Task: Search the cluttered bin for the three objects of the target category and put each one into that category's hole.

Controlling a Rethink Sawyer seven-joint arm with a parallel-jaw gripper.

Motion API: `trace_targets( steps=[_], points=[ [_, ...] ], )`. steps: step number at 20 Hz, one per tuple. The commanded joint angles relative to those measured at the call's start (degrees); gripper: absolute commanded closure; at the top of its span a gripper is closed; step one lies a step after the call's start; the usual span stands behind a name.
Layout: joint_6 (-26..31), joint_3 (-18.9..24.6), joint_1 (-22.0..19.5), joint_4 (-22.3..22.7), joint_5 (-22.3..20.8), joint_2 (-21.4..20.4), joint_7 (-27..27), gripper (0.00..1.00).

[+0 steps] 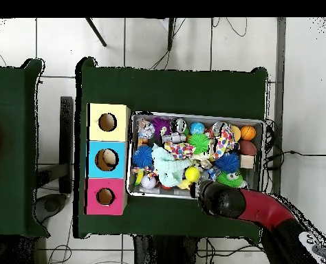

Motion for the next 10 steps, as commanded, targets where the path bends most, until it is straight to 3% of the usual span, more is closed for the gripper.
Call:
trace_targets(
  steps=[1,10],
  points=[
    [2.5,1.9,-2.3,-5.5,-1.8,-0.2,-1.4,0.0],
    [3.6,3.1,-4.5,-7.6,-1.5,1.2,-2.6,0.0]
  ],
)
